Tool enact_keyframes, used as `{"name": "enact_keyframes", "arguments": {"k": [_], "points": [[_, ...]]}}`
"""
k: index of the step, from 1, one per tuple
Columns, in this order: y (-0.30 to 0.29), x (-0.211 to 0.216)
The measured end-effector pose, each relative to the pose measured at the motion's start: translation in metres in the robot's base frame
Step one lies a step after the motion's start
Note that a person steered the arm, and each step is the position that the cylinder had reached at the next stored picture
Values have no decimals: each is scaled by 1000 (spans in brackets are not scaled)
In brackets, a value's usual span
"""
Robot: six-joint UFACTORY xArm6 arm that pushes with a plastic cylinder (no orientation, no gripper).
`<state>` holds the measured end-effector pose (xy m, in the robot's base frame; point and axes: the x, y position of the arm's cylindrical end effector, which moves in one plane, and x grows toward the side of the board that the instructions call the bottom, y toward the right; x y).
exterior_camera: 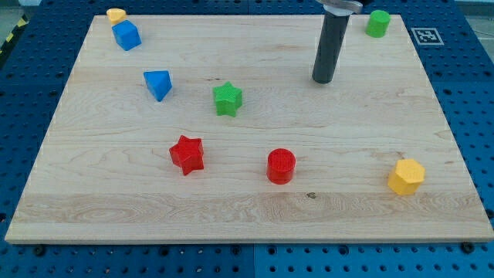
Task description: Move your arm to the right of green star
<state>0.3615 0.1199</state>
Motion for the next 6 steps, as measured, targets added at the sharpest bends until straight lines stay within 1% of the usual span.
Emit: {"name": "enact_keyframes", "arguments": {"k": [2,3,5,6], "points": [[-6,5],[-19,11],[-26,12],[-40,12]]}}
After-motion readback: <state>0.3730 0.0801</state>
